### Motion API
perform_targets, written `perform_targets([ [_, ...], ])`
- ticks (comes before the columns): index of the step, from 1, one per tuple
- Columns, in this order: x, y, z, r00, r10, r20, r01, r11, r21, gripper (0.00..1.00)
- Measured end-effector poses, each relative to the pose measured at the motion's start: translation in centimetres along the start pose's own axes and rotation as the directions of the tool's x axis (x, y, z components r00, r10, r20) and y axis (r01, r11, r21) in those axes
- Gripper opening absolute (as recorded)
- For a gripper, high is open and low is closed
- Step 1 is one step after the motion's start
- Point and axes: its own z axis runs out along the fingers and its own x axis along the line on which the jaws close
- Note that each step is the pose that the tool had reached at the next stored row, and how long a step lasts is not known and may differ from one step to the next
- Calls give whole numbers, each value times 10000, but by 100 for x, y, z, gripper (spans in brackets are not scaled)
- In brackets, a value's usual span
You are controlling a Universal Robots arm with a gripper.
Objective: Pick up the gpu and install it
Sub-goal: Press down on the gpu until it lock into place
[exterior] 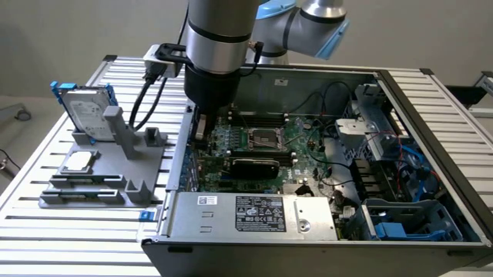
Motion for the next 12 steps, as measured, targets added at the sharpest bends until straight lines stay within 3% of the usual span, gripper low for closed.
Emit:
perform_targets([
  [12, -1, -5, 26, 9987, 507, 83, -506, 9987, -68, 11],
])
